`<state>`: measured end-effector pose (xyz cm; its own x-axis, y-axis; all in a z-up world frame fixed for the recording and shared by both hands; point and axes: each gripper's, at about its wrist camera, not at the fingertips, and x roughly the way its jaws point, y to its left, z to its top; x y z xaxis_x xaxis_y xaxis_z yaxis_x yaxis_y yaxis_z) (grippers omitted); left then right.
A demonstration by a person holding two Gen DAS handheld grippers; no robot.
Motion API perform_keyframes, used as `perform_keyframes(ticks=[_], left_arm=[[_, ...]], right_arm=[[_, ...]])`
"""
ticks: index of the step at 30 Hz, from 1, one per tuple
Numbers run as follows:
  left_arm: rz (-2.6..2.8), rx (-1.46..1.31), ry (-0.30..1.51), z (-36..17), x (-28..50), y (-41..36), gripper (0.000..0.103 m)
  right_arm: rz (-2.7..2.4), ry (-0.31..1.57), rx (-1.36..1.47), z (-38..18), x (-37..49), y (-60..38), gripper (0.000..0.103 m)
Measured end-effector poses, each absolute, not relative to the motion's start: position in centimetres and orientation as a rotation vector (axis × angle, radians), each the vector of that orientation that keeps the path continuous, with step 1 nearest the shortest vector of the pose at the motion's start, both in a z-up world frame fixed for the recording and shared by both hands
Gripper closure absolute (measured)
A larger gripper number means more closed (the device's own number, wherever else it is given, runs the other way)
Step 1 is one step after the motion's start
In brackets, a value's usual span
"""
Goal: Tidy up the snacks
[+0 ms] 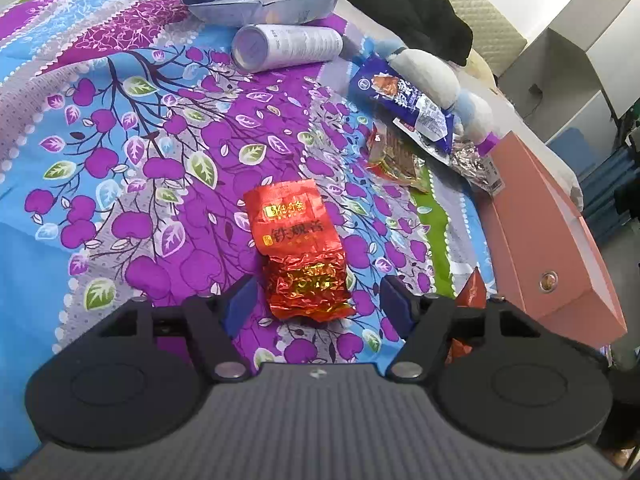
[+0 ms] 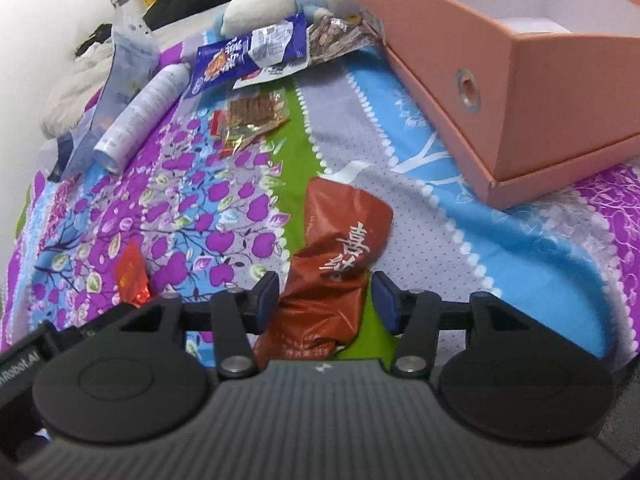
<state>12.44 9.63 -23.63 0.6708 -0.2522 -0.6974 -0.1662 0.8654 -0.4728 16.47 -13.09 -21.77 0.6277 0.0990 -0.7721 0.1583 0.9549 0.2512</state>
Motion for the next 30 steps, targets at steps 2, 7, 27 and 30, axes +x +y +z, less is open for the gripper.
perform_keyframes(ticks=[2,7,27,30], left_arm=[[-0.045,-0.533,0.847,-23.7,12.6,9.5,0.031],[-0.034,-0.517,0.855,-23.8,13.0,9.2,0.031],[-0.024,-0.406,0.848,-23.3,14.3,7.2,0.049],[-0.043,-0.396,0.834,-22.5,14.0,6.7,0.049]], right_arm=[[-0.026,0.890,0.276,-21.9,16.7,-12.7,0.048],[-0.001,0.870,0.220,-21.4,16.8,-12.7,0.052],[0.097,0.851,0.055,-20.7,15.8,-13.9,0.052],[0.104,0.830,0.050,-20.1,15.5,-14.2,0.052]])
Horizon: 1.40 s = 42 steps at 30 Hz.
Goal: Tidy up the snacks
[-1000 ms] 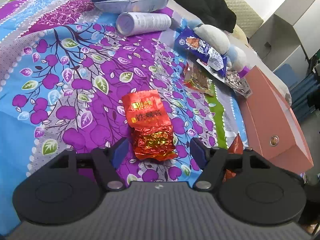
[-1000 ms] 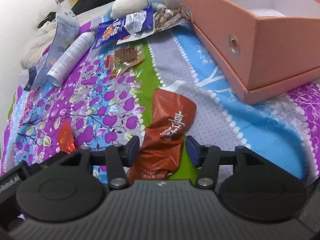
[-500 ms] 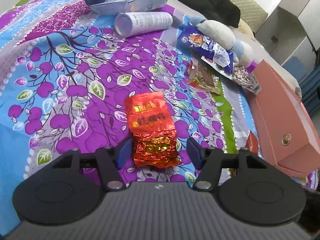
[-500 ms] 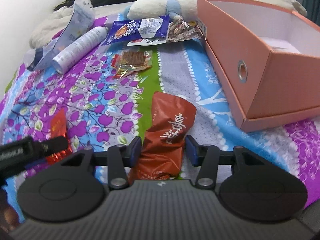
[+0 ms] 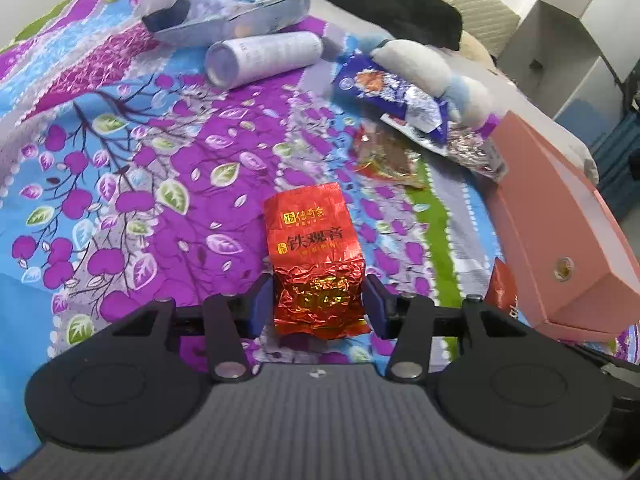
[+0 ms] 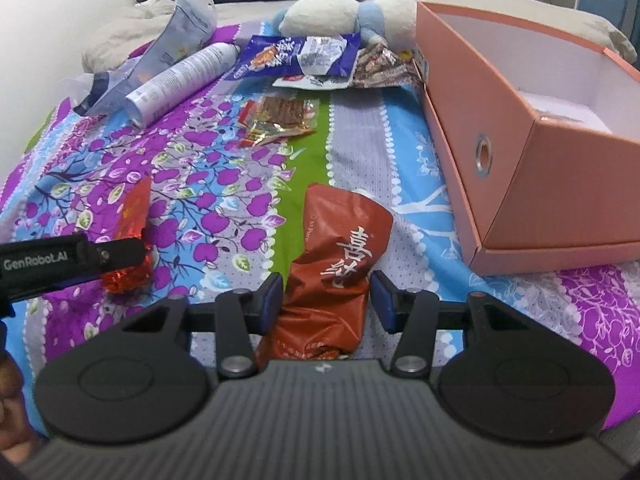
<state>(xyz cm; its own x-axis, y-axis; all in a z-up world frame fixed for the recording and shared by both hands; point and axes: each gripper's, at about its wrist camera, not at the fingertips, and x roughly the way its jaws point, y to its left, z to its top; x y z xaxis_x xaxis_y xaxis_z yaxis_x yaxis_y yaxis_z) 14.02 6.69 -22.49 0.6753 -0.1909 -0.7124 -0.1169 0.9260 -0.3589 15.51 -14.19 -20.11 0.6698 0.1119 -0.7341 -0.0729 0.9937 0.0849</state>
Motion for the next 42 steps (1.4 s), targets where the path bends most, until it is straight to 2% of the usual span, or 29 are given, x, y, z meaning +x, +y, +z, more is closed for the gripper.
perform_keyframes(ticks=[24,42], left_arm=[[-0.206,-0.377,0.721,-13.1,11.7,3.0,0.049],[-0.372,-0.309,0.671,-7.7,9.2,-4.7,0.049]], right_arm=[[0.134,0.642,0.066,-10.9,12.1,-17.1,0.052],[0.013,0.569,0.092,-7.4,7.2,-22.6,0.052]])
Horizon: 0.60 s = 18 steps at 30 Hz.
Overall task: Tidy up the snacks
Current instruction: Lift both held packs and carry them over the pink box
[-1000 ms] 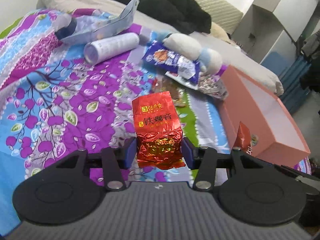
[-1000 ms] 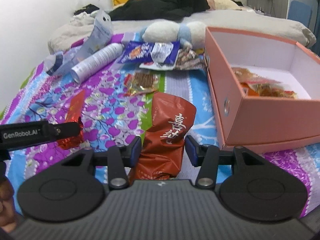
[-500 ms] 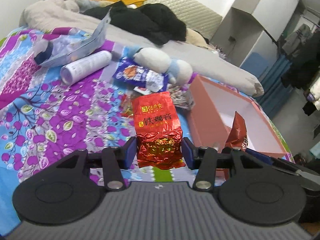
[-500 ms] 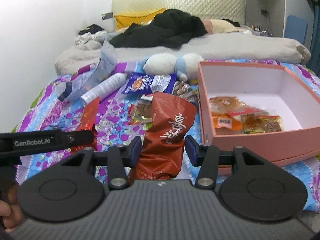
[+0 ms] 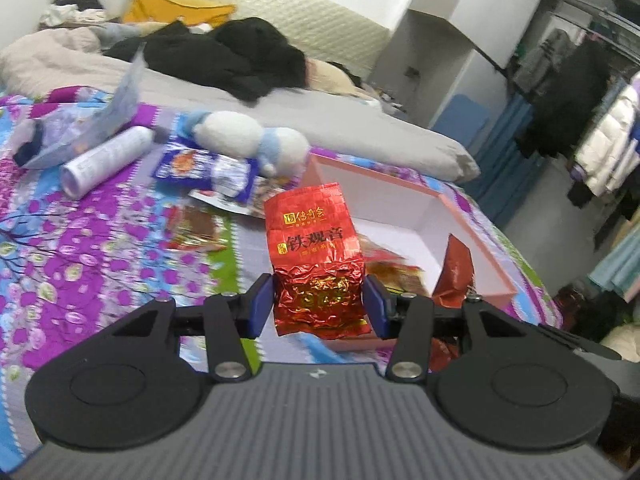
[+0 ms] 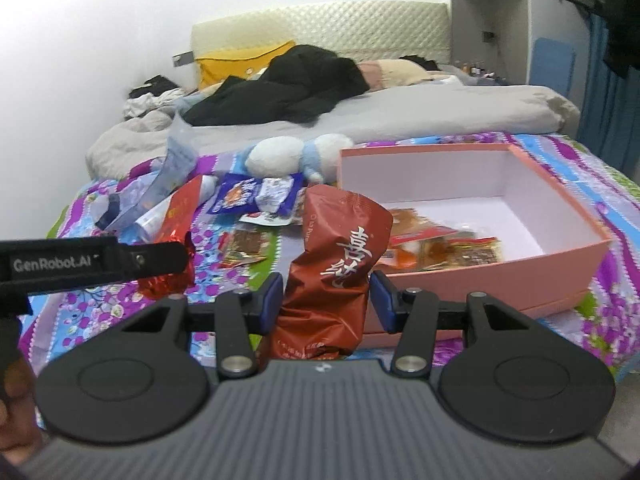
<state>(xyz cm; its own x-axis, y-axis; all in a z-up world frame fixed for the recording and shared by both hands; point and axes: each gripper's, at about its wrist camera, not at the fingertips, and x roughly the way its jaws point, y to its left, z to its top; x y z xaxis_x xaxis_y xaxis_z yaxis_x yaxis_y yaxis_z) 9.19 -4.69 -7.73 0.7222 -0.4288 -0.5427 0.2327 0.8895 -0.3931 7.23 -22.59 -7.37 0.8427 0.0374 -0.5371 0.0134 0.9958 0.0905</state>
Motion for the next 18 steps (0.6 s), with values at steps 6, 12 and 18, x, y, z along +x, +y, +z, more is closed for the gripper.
perform_keyframes(ticks=[6,12,18], left_arm=[[-0.445,-0.287,0.709,-8.4,8.8,-8.3,0.049],[-0.501,-0.242,0.741,-8.3,10.8,-11.8,0.048],[-0.538,-0.199,0.759,-7.7,14.4,-15.4,0.048]], right_arm=[[-0.050,0.581,0.116,-7.6,5.9,-25.2,0.052],[-0.088,0.604,0.157,-8.1,6.6,-27.6,0.052],[-0.107,0.594,0.181,-7.6,8.6,-30.0,0.052]])
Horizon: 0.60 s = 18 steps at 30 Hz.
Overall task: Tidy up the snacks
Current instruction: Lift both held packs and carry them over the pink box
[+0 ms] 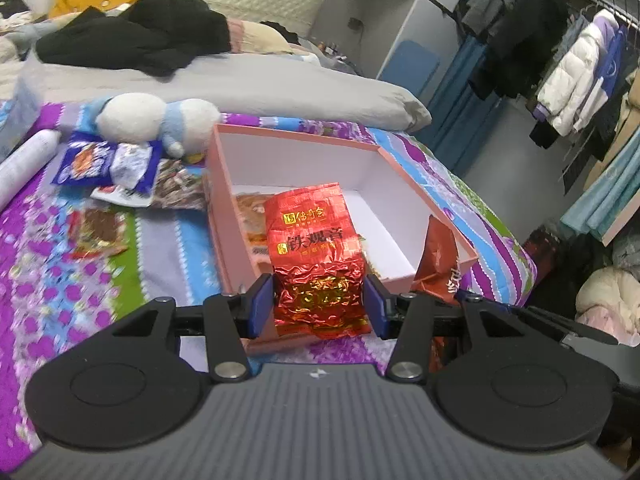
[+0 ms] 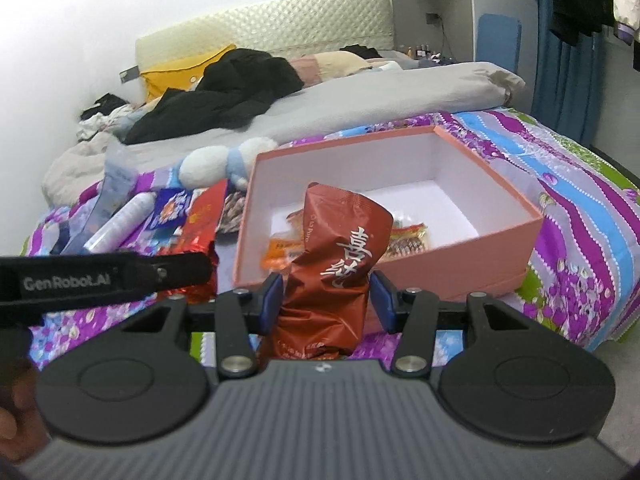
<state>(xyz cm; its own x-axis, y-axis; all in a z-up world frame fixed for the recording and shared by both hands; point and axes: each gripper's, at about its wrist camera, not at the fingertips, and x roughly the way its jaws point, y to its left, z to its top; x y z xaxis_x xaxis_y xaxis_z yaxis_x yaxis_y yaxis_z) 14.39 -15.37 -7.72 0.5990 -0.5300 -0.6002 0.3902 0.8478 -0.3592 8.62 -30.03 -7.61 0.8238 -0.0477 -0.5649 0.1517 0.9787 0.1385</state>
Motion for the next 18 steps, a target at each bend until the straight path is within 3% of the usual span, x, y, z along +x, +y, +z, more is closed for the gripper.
perform_keyframes(ticks=[18], left_arm=[[-0.519,-0.077,0.858,-9.8,28.5,-23.7,0.048]], right_arm=[[-0.142,0.690,0.230,-10.5,19.1,-38.7,0.052]])
